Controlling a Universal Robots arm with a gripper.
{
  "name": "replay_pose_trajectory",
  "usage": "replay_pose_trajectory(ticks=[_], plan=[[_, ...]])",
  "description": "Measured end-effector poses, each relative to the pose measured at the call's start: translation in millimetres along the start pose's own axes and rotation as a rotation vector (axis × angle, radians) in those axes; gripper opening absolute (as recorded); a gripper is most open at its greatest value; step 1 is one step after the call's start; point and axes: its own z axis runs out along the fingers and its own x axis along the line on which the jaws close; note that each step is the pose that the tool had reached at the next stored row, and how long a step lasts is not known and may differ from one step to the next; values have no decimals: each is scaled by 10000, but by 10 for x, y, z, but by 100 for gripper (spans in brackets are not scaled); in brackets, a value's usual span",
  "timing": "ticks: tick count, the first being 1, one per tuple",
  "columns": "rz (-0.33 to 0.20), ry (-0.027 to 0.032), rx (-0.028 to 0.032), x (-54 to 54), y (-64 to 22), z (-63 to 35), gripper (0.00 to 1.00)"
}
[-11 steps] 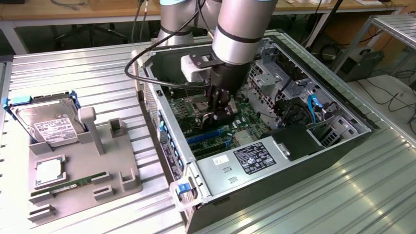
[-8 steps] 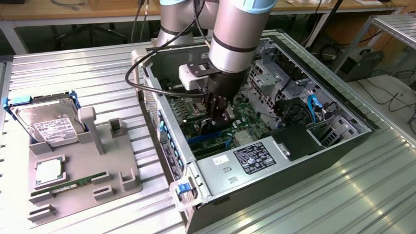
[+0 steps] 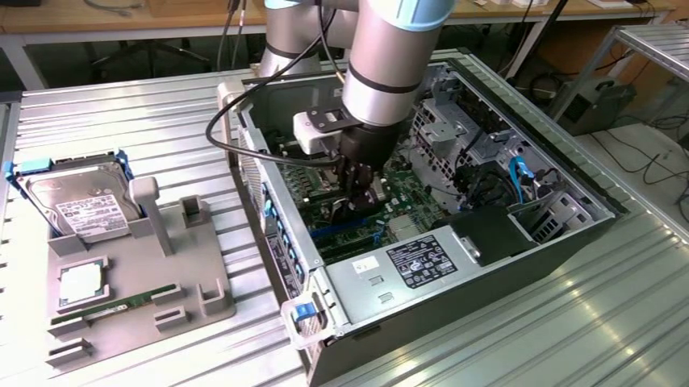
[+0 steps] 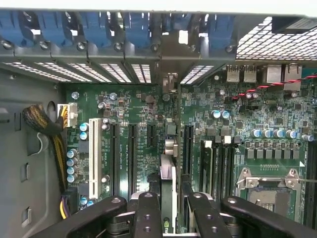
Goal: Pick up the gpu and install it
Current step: 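Insert the gpu into the slot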
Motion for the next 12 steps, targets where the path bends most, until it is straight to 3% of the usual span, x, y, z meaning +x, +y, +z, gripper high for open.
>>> replay_pose_trajectory(ticks=[5, 12], plan=[[116, 42, -96, -2, 5, 5, 26], [185, 76, -167, -5, 4, 4, 26]])
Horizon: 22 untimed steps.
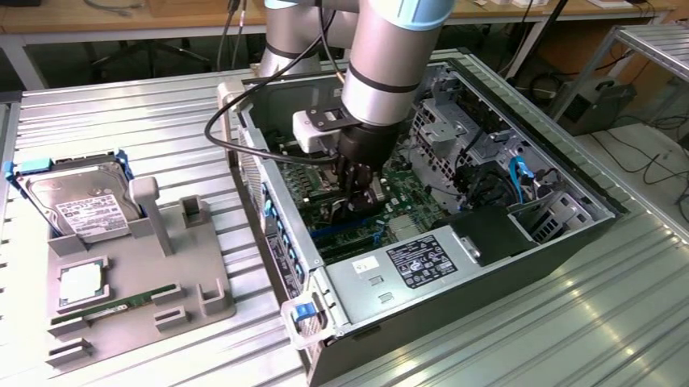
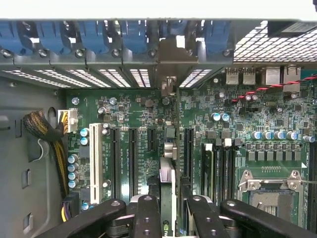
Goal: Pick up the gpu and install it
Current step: 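Insert the gpu into the slot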
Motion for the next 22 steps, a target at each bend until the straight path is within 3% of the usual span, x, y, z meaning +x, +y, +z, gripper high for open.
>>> replay_pose_trajectory(ticks=[22], plan=[[17, 0, -15, -17, 0, 55, 26]])
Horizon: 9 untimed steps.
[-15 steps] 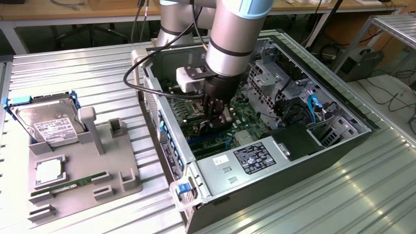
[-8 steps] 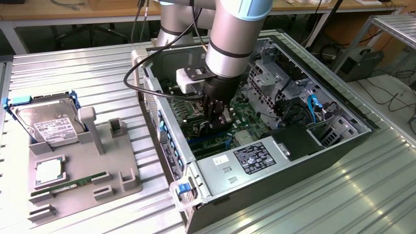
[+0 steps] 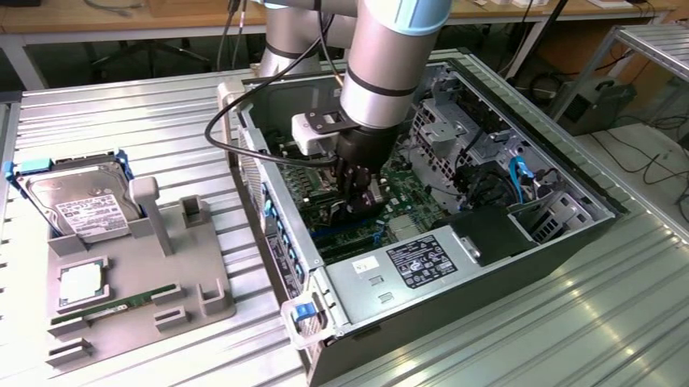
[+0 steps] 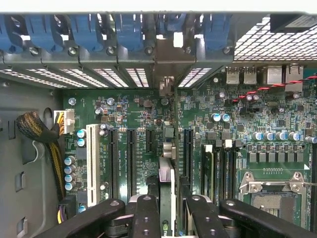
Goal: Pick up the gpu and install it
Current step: 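Insert the gpu into the slot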
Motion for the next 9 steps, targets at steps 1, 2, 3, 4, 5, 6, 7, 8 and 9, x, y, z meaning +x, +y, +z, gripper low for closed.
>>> replay_pose_trajectory(ticks=[1, 2, 3, 4, 5, 6, 7, 8, 9], plan=[[0, 0, 0, 0, 0, 0, 26], [0, 0, 0, 0, 0, 0, 26], [1, -3, -1, 0, 0, 0, 26], [2, -7, -2, -1, 1, 1, 27], [2, -4, 0, -1, 1, 1, 27], [2, -2, -1, 0, 1, 1, 33], [1, 0, 0, 0, 0, 0, 33], [0, 1, 0, 0, 0, -3, 33], [0, 3, -1, 0, 1, -9, 40]])
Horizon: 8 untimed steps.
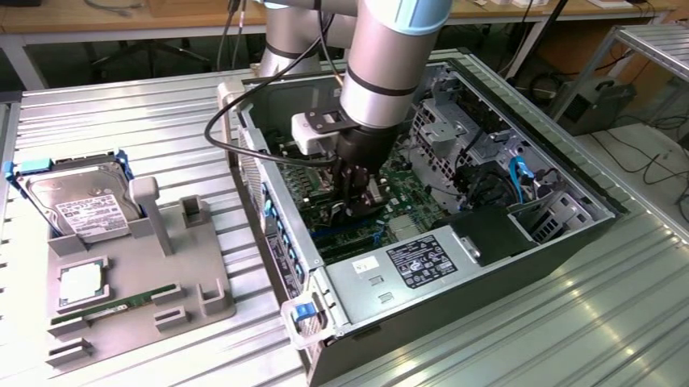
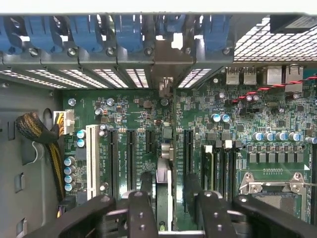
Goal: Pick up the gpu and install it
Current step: 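Insert the gpu into the slot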
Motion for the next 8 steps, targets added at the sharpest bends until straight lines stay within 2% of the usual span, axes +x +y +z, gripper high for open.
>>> replay_pose_trajectory(ticks=[3, 8], plan=[[1, -3, 2, 0, 2, -52, 40], [0, -2, 1, -7, 10, -229, 40]])
